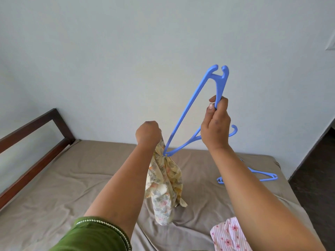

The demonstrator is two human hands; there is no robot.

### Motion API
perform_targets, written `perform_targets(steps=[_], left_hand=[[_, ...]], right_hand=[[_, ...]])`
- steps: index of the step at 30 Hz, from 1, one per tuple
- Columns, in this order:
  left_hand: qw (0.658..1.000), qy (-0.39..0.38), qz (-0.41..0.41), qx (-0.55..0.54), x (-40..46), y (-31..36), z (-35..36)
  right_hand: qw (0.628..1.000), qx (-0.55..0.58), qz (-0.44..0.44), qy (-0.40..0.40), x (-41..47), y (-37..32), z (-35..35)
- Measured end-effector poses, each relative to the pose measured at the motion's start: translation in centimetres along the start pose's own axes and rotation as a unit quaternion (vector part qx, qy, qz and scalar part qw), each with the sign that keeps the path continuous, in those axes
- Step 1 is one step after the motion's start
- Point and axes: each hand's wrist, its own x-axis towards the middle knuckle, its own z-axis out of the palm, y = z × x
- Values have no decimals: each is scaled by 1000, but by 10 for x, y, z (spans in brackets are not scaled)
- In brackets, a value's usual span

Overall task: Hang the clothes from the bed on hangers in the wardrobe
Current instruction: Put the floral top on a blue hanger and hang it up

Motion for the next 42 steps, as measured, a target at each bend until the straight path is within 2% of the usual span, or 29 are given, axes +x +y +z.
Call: perform_targets(steps=[6,9,12,16,20,26,28,32,35,39,42], left_hand=[[997,-60,42,-29,-1,7,6],[983,-94,30,-158,4,6,3],[942,-147,8,-302,6,3,-9],[922,-177,15,-345,4,0,-29],[924,-193,36,-327,9,-2,-49],[910,-153,-13,-385,14,-22,-66],[922,-142,13,-360,13,-17,-66],[962,-110,119,-222,12,4,-57],[970,-90,174,-146,9,18,-45],[967,-125,180,-129,4,20,-33],[976,-23,193,-95,-3,1,-31]], right_hand=[[1000,21,-1,-12,-8,3,9],[998,34,8,-57,-12,9,10],[986,19,42,-159,-22,23,13],[953,-31,22,-300,-30,43,20],[929,-114,-112,-334,-42,54,29],[871,-266,-100,-402,-44,69,29],[847,-297,-117,-425,-43,66,30],[823,-345,-167,-419,-40,58,34],[811,-340,-209,-428,-42,50,36],[815,-338,-180,-434,-34,37,37],[825,-355,-123,-422,-20,39,31]])
